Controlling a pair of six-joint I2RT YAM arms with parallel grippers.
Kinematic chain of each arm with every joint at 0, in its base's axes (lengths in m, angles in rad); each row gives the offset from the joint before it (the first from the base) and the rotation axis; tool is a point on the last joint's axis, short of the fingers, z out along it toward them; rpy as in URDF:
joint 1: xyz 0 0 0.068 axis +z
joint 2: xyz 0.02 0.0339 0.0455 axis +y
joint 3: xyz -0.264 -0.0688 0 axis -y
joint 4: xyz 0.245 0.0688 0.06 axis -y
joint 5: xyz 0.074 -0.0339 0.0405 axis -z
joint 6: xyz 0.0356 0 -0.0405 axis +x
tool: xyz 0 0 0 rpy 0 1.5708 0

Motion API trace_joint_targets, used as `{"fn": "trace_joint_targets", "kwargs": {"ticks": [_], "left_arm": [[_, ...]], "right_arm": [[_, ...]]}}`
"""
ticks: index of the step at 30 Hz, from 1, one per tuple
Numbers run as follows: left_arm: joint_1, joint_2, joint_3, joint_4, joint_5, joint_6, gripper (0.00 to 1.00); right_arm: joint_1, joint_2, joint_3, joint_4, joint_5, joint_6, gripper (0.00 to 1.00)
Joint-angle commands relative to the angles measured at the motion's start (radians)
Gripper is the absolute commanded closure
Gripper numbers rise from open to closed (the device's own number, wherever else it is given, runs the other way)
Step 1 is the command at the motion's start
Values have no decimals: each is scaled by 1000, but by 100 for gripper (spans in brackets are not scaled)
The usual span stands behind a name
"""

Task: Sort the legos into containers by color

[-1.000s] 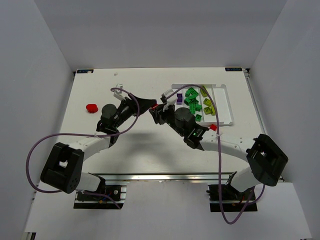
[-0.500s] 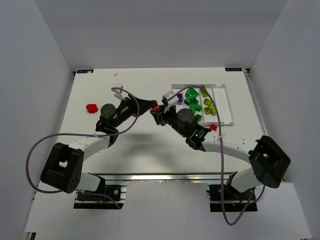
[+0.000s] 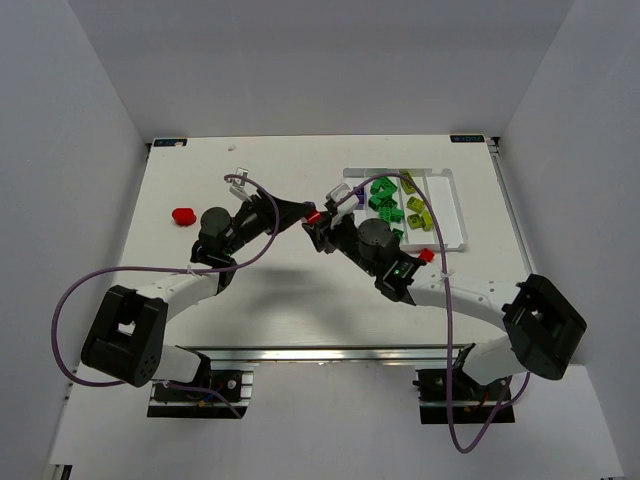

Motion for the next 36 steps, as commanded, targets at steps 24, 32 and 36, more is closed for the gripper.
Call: {"fn": "trace_joint_targets", "kwargs": {"ticks": [24, 32, 36], "left_arm": [[75, -27, -6, 24, -104, 26, 100], [77, -27, -6, 24, -101, 25, 100], [77, -16, -4, 21, -95, 32, 100]], "right_arm": [[5, -119, -63, 25, -132, 11, 100], [5, -123, -68, 26, -126, 3, 100], [-10, -142, -68, 2, -70, 0, 100]]}}
